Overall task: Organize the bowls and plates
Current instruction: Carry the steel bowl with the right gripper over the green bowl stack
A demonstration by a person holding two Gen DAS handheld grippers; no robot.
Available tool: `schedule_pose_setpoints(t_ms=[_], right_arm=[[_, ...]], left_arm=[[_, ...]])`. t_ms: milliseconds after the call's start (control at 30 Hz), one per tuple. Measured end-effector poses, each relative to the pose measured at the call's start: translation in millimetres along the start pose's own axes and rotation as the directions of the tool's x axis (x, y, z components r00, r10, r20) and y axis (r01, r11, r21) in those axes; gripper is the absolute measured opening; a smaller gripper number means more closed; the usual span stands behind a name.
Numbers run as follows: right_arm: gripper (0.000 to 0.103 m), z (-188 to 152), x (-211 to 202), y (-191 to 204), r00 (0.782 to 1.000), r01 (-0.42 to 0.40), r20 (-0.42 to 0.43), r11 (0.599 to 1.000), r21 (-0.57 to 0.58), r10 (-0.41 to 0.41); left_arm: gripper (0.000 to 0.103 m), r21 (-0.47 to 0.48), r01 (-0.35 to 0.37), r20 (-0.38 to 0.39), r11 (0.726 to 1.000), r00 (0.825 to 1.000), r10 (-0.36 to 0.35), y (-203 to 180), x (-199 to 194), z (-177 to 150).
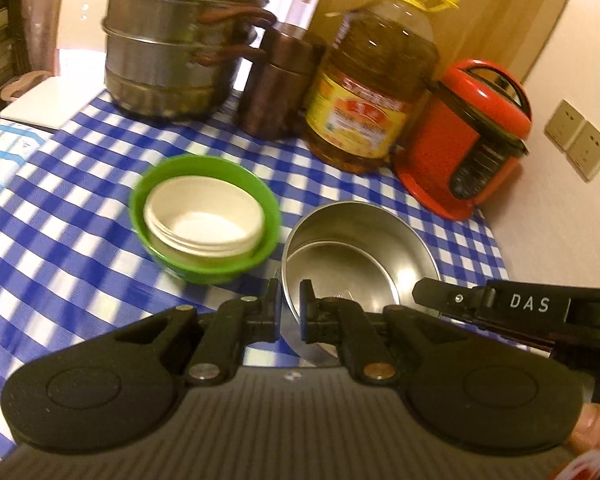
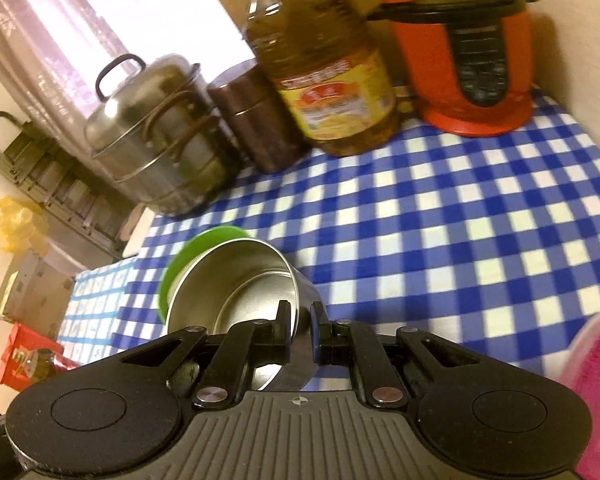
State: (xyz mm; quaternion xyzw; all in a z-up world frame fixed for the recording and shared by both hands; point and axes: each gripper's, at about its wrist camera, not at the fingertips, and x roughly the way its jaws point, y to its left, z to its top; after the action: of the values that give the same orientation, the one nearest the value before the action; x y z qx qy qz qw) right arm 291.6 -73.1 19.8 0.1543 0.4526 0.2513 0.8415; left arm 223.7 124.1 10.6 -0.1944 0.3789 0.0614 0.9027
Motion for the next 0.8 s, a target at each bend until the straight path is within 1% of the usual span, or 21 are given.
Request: schedule_pose_setpoints(t_ms=[233,400,633,800], right_arm=[[0.009,15,27,30,0.999,-0.035,-0.012,0.999,-0.012,0.035],[0.009,28,45,47,0.999,-0.051,-0.016,0.998,-0.022,0.051],[0.009,47,73,66,0.997,-0.068,-0.028,0.997,-0.034,0.067],[0.009,58,93,72,0.997,-0.07,-0.04,0.997,-0.038,0.069]], left_arm=[[0.007,-0.006,-0.031,0.014,0.999,0.999,0.031,31,0,27],[0.007,-0.022,-0.039,0.014,0.999,0.999,0.039,49,7,46],[0.007,-0.048,-0.049,-0.003,0.998,0.999,0.049,72,23,71],[0.007,-0.057,-0.056,-0.027,0.997,0.998,0.055,85,39,87]])
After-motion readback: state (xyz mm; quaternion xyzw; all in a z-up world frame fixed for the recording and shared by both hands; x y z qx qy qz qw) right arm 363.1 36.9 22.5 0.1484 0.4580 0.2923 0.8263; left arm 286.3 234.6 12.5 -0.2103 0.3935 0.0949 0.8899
